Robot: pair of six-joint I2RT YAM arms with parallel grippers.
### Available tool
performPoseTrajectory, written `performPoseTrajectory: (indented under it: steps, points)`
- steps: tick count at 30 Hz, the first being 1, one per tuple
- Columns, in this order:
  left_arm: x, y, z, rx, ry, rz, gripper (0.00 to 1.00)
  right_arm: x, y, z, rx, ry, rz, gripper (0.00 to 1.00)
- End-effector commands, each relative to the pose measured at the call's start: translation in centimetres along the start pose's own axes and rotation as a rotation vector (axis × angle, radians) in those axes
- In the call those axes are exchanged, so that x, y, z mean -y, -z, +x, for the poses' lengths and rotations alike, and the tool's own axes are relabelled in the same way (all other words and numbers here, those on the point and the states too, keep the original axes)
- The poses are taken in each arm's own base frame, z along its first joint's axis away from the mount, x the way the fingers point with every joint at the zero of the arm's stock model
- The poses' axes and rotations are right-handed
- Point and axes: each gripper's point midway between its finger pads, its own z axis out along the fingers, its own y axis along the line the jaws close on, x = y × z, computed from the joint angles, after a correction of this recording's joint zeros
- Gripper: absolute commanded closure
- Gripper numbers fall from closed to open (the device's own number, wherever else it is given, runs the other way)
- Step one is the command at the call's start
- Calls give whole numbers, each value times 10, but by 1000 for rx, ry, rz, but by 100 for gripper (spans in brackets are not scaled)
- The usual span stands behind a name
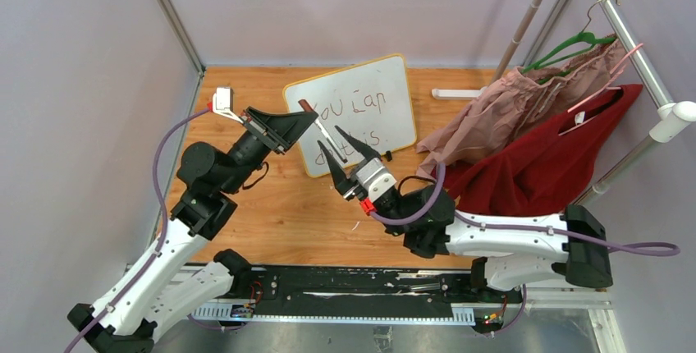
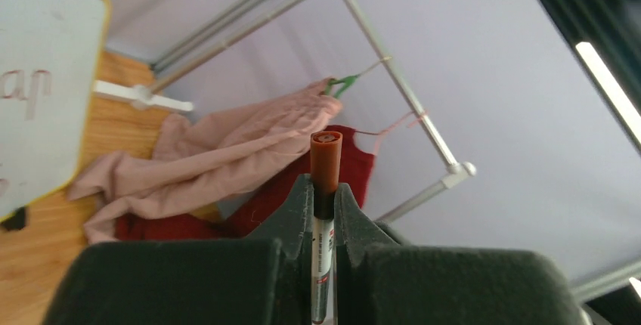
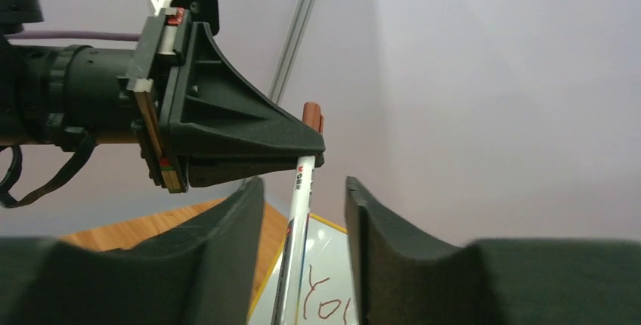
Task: Write a sentence on the whiteboard
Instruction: Place the whiteboard marker at the center of the board.
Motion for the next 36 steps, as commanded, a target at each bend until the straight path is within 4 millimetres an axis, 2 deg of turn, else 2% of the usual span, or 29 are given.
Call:
performPoseTrajectory:
  steps: [1,2,3,6,10,14,16,18,22,27,30,36]
  points:
    - [-43,15,-17,18,-214,-270,100,6,17,-4,-82,-94,-48,43]
    - [-52,21,-21,18,-254,-328,100,6,23,1,-123,-111,-61,31]
    - [-63,28,-26,27,-287,-388,100,6,30,5,-158,-130,-74,25]
    - [-80,49,-38,43,-369,-509,100,7,54,20,-249,-185,-104,13]
    - [-108,81,-50,4,-524,-725,100,12,96,40,-390,-232,-145,11]
    - [-151,124,-53,-106,-651,-1000,100,12,134,62,-515,-257,-177,11]
    - [-175,136,-48,-159,-684,-1088,100,15,150,75,-565,-262,-157,12]
    - [-208,147,-35,-234,-678,-1167,100,18,162,89,-606,-257,-123,12]
    - [-265,158,-6,-399,-601,-1263,100,21,173,103,-666,-253,-84,12]
    - [-322,177,-1,-480,-515,-1413,100,12,185,116,-744,-239,-119,11]
    - [-344,179,-3,-501,-473,-1461,100,7,190,121,-770,-258,-124,10]
    - [-376,178,-10,-553,-435,-1532,100,4,193,127,-823,-279,-133,10]
